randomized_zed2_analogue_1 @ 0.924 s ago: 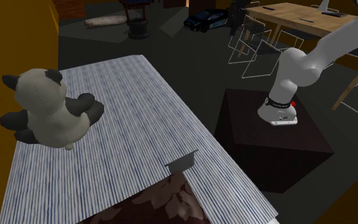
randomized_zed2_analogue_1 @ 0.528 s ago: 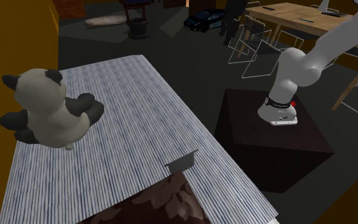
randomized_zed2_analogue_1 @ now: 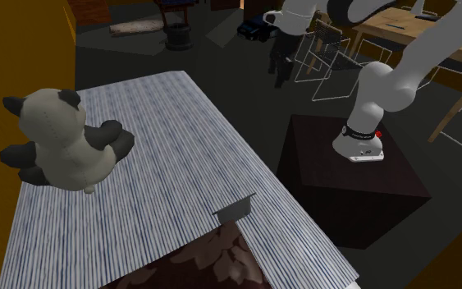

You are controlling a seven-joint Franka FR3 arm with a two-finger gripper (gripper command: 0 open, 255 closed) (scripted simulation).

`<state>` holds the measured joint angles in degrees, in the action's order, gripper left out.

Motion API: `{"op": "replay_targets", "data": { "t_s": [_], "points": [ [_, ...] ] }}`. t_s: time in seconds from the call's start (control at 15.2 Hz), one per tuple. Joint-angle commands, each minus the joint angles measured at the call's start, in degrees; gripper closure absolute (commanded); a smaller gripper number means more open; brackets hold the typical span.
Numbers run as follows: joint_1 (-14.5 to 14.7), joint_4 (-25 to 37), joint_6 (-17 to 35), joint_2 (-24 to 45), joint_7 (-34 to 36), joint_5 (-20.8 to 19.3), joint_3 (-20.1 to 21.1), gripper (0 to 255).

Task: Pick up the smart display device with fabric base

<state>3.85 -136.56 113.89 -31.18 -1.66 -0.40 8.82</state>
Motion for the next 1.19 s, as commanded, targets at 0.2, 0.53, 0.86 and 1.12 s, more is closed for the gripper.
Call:
{"op": "replay_targets", "data": {
  "t_s": [0.2,0.53,0.86,1.12],
  "points": [
    [1.4,0.6,6.8,7.9,2.3,-0.4,3.8,0],
    [2.4,2.2,12.9,16.5,5.3,-2.4,7.5,0],
    [3.4,5.3,18.0,25.9,9.3,-6.5,10.8,0],
    [4.6,8.8,21.0,34.0,13.3,-11.2,12.7,0]
  ]
}}
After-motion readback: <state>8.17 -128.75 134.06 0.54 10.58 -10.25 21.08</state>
